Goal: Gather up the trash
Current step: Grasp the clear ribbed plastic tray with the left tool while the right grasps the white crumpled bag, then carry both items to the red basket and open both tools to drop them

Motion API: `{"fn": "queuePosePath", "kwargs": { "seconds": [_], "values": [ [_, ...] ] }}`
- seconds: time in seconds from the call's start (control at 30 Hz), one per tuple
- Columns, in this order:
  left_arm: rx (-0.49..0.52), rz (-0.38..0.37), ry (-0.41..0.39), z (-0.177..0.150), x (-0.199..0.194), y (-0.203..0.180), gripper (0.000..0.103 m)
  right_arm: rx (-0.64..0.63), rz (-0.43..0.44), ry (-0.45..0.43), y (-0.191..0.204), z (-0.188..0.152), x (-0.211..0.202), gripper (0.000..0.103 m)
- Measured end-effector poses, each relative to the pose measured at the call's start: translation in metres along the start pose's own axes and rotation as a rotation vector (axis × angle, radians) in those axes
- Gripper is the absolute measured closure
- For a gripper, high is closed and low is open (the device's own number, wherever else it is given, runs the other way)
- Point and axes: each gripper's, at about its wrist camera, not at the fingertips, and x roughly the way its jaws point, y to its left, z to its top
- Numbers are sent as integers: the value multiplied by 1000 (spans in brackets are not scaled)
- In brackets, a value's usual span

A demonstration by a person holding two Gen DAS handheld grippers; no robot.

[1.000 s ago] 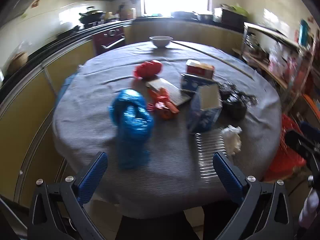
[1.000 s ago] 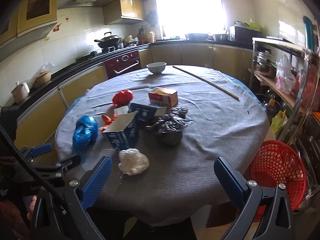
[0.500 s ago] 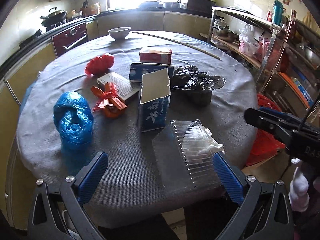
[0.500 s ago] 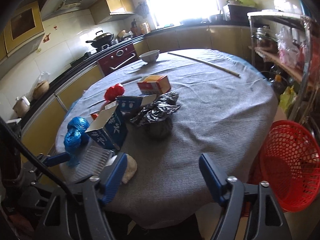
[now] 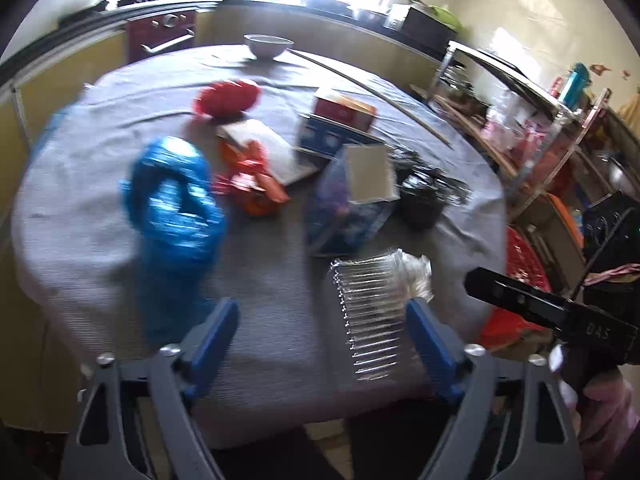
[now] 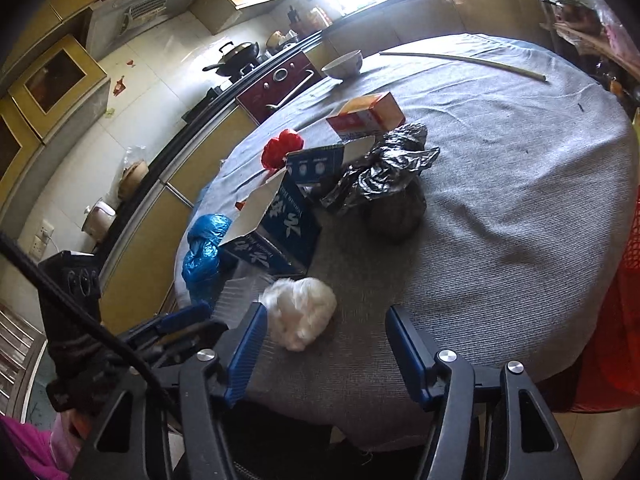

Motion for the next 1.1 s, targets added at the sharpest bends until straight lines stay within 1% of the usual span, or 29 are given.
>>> {"fn": "queuePosePath", "kwargs": {
  "seconds": [0.07, 0.17, 0.23, 0.3, 0.37, 0.4, 0.43, 0.5, 0.6, 0.67, 0.7, 0.77, 0.87, 0.9, 0.93, 0.97, 1.0, 1.03, 1.1],
  "values": [
    [0, 11, 1, 0, -3, 5, 23, -17, 10, 16, 6, 0, 6, 40],
    [-12, -13, 0, -2, -10, 10, 23, -70, 10, 43, 18, 5, 20, 43],
    [-10, -33, -6, -4, -14, 11, 23, -94, 6, 52, 22, 10, 32, 48],
    [-2, -58, -19, -5, -19, 9, 23, -87, 5, 70, 19, 12, 42, 50],
    [11, -84, -25, -6, -22, 7, 23, -53, 39, 105, 12, 13, 56, 50],
    [16, -105, -18, -6, -21, 5, 23, -45, 58, 98, 10, 14, 57, 51],
    [17, -114, -13, -6, -21, 3, 23, -42, 64, 94, 9, 16, 59, 56],
    [36, -123, 6, -6, -17, -3, 23, -26, 83, 89, 6, 18, 62, 60],
    [73, -116, 34, -6, -10, -15, 23, -20, 87, 56, 2, 17, 57, 63],
    [91, -76, 52, -3, -2, -22, 23, -15, 67, 27, -3, 17, 51, 63],
    [86, -58, 66, -2, 3, -23, 23, -13, 61, 15, -3, 17, 48, 63],
    [42, -64, 104, 1, 13, -21, 23, -11, 38, -11, -9, 17, 39, 63],
    [12, -52, 144, 2, 23, -21, 23, -20, 8, -41, -15, 14, 26, 63],
    [9, -44, 150, 2, 24, -21, 24, -19, 4, -44, -19, 12, 22, 63],
    [2, -47, 154, 1, 25, -21, 35, -14, 2, -46, -21, 11, 20, 63],
    [-4, -53, 161, 1, 26, -20, 48, -10, 1, -48, -24, 9, 17, 63],
    [-9, -57, 171, 1, 27, -20, 53, -8, -1, -51, -25, 8, 17, 63],
    [-7, -52, 174, 0, 29, -19, 60, -7, -2, -55, -27, 7, 15, 63],
    [7, -48, 167, -3, 27, -21, 60, -14, -7, -62, -29, 5, 10, 63]
  ]
}}
